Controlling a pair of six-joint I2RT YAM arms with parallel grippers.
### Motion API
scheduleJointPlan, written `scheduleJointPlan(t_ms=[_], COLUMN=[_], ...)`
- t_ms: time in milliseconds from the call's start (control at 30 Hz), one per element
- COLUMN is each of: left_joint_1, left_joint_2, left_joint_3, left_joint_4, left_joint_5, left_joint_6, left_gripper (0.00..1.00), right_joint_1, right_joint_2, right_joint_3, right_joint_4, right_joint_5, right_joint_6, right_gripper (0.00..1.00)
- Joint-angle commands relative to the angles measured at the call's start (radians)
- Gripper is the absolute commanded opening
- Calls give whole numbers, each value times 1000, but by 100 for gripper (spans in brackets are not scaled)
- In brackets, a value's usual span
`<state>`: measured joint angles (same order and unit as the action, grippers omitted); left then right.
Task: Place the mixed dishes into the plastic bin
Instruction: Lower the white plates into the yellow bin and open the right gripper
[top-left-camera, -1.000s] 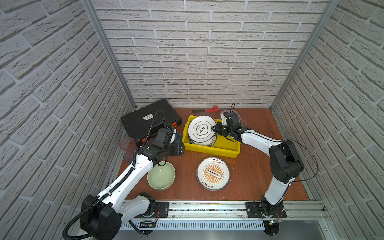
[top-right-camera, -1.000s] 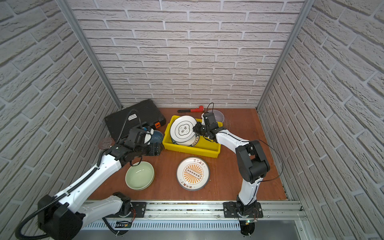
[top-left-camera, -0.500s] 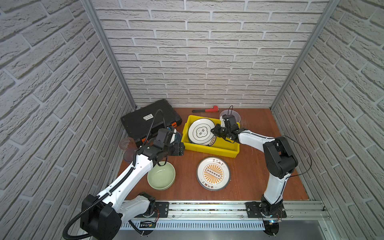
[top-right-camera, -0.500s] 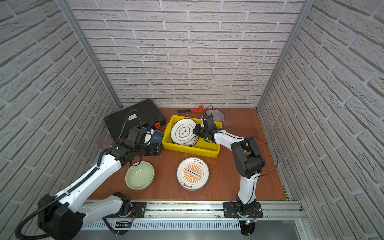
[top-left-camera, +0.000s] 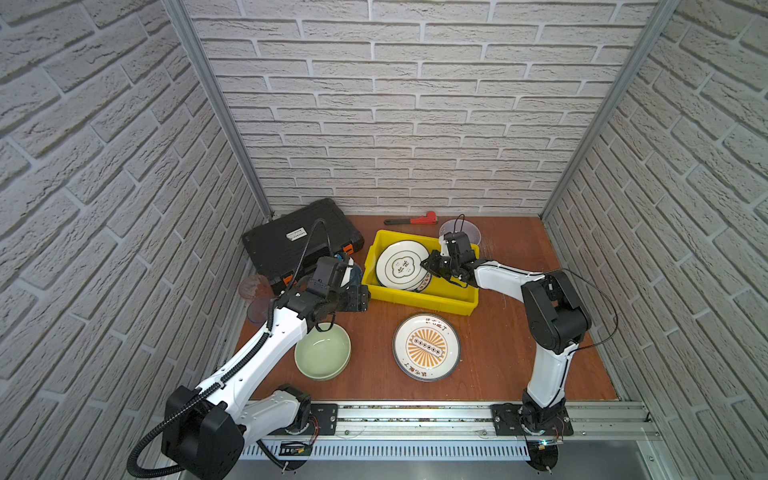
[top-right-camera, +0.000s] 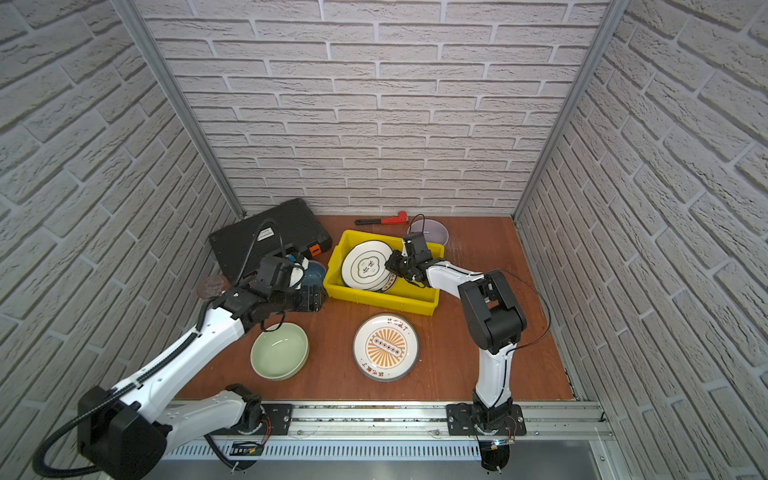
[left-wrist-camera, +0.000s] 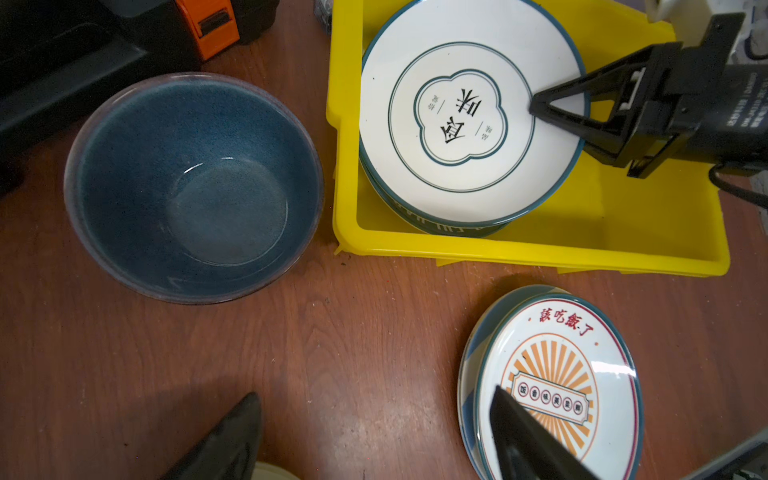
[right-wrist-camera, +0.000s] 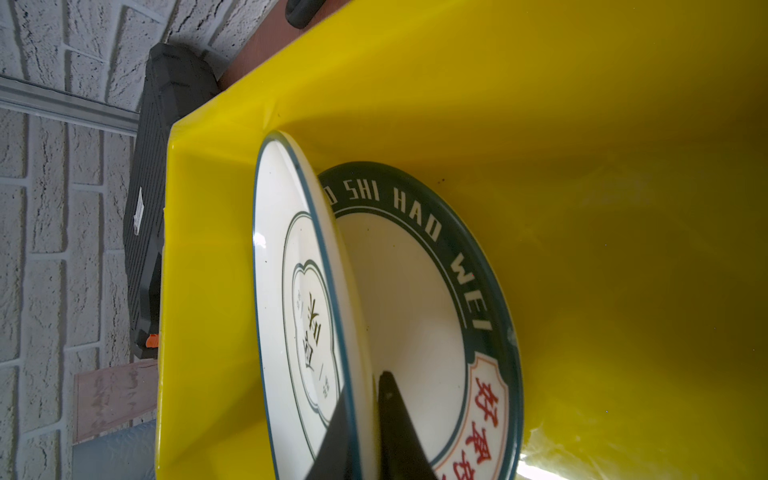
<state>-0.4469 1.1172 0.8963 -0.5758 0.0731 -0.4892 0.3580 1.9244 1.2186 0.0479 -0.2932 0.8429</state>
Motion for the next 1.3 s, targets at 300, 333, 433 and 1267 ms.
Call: scheduleJointPlan(t_ms=[300,333,433,1267], left_joint_1=[7,6,7,5], left_joint_2=[5,6,4,24], left_joint_3=[4,4,6,18], left_joint_4=[23,22,23,41], left_joint_5=[14,14,17,37], left_joint_6=[9,9,7,-3], left_gripper=[86,86,86,87], right_joint_1=[6,6,6,8], right_joint_2=[9,8,3,-26], right_joint_3=[20,23,31,88], right_joint_4=[-45,-55,-90,-282], right_joint_5=[7,12,30,141], right_joint_6=[-75,-84,-107,-220], right_gripper=[24,25,27,39])
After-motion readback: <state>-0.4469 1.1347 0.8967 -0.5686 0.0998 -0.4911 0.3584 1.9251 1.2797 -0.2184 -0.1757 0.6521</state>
